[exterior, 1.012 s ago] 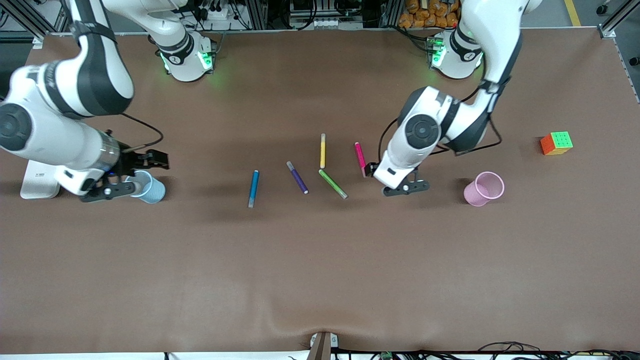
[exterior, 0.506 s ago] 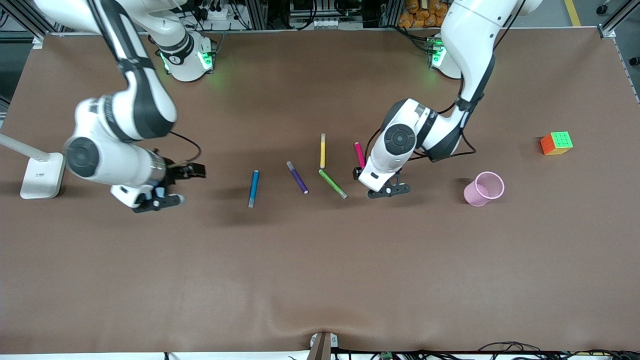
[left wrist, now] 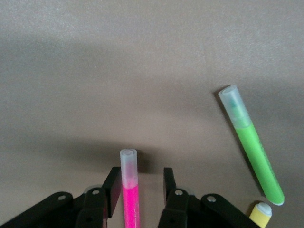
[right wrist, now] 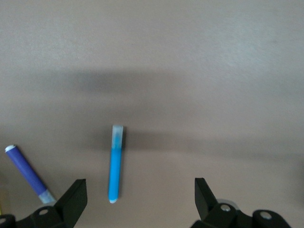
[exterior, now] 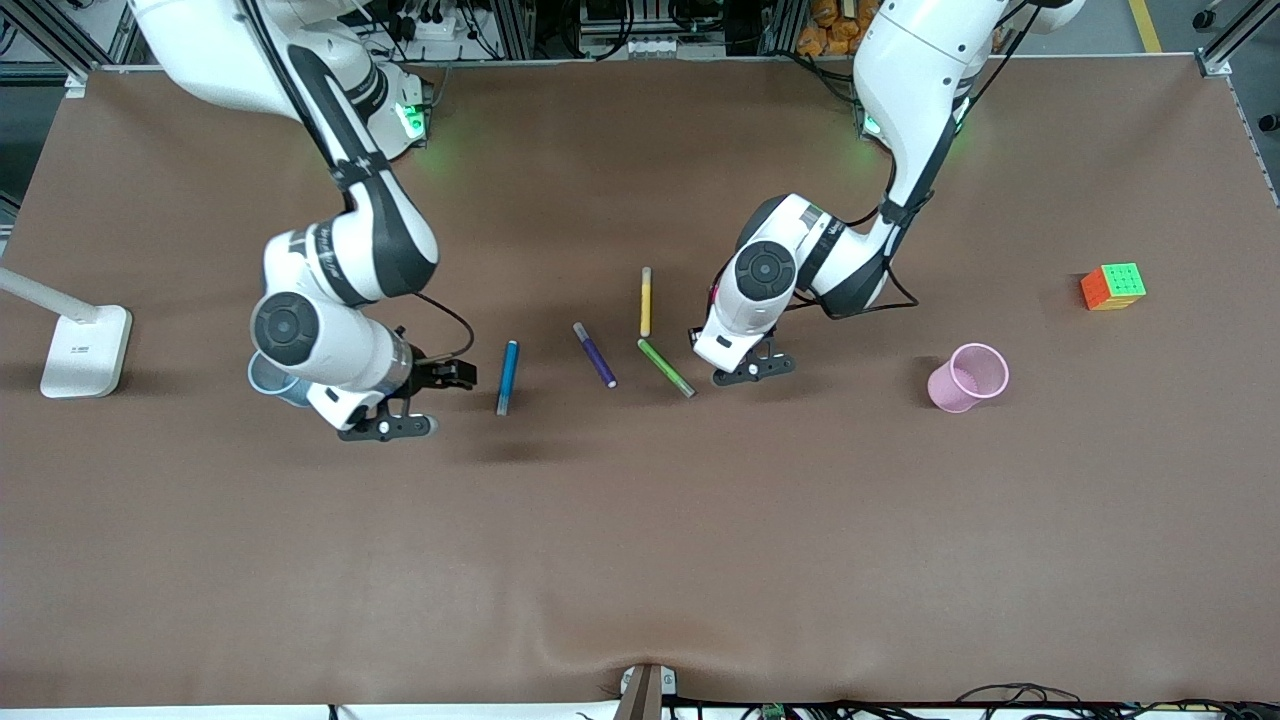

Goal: Place pink and blue markers in matching cups
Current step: 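Lower and close the left gripper on the pink marker while the right grasps blue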

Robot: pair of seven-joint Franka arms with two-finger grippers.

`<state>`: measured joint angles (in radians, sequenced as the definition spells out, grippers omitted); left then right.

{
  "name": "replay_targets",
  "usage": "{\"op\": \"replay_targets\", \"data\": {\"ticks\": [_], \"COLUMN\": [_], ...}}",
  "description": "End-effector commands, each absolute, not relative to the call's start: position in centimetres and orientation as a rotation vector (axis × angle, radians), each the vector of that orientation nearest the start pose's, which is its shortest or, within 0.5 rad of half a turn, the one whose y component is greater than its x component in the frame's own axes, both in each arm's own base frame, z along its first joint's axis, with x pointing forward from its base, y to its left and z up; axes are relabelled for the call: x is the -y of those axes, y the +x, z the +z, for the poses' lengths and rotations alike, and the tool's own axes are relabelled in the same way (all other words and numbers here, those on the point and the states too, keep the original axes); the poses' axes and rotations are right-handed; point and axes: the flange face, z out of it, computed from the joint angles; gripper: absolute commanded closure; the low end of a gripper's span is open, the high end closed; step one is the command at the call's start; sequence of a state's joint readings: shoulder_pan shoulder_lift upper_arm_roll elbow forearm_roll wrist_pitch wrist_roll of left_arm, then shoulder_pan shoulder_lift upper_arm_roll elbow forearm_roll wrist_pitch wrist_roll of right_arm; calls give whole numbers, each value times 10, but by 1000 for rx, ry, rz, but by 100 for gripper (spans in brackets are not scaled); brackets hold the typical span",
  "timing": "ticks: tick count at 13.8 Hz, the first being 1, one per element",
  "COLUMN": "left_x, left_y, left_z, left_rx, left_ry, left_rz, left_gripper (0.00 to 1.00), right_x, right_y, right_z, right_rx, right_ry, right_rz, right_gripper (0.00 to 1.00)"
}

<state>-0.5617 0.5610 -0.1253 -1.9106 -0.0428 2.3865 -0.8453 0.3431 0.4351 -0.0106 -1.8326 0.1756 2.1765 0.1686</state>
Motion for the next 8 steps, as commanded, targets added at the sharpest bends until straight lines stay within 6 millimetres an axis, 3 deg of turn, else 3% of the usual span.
{"op": "replay_targets", "data": {"ticks": [1,3,5,7,8], "left_x": [390,389,390,388,388], "left_y": [480,478,478,476,476], "left_z": [187,183,180,172,172], "left_rx": [354,352,354,356,357], "left_ry": [-3124,-3120,-3124,-3116,-3118], "left_rz": [188,195,189,201,198], "left_gripper": [51,48,51,62,71], "right_x": [-243,-247,-270,-293,-288], "right_y": [593,601,593,581,583], "right_z": [259,221,214,199,196], "right_rx": [110,97,97,90,99], "right_ry": [-3039,-3045,-3046,-3084,-3112], "right_rz": [175,94,72,86,72], "right_gripper": [0,0,0,0,0]}}
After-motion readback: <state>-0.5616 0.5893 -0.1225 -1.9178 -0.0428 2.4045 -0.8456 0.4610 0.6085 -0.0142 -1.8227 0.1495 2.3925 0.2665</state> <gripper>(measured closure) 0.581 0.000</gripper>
